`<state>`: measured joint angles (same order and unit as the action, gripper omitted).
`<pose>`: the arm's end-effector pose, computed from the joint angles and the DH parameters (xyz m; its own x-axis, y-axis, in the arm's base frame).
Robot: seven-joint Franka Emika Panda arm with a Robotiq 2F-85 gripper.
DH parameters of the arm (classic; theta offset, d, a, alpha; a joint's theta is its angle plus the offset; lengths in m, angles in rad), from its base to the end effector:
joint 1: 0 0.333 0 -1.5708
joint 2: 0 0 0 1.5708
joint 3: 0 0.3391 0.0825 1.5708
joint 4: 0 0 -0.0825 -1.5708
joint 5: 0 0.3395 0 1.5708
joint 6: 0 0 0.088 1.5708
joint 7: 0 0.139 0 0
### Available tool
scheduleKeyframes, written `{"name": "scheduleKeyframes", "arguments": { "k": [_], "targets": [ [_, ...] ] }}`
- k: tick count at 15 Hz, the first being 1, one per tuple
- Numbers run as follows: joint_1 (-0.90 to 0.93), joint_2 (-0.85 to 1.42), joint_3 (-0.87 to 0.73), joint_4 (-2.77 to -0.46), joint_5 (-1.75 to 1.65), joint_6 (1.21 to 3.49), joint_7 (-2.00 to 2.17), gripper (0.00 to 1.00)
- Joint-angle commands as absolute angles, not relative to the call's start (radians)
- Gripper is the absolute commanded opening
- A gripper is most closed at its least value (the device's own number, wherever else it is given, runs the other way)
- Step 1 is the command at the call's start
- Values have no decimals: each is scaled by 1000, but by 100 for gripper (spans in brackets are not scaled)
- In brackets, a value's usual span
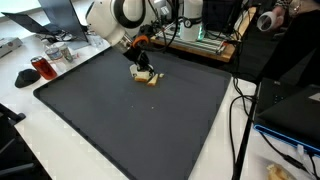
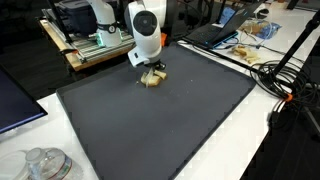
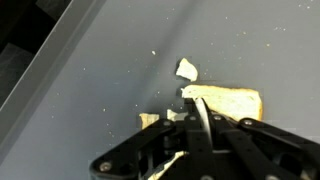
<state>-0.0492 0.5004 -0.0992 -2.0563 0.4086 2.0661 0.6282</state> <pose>0.5080 -0.0441 0.1927 0.3917 -0.7768 -0.4931 -0.8453 -0.5154 0.1404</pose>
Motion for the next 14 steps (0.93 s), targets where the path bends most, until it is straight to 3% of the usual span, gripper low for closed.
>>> {"name": "scheduleKeyframes", "arguments": {
  "k": [1, 14],
  "targets": [
    [-74, 611, -118, -1984, 396, 2054, 608, 1],
    [-71, 555, -132, -1965, 398, 1989, 628, 4]
  ]
}}
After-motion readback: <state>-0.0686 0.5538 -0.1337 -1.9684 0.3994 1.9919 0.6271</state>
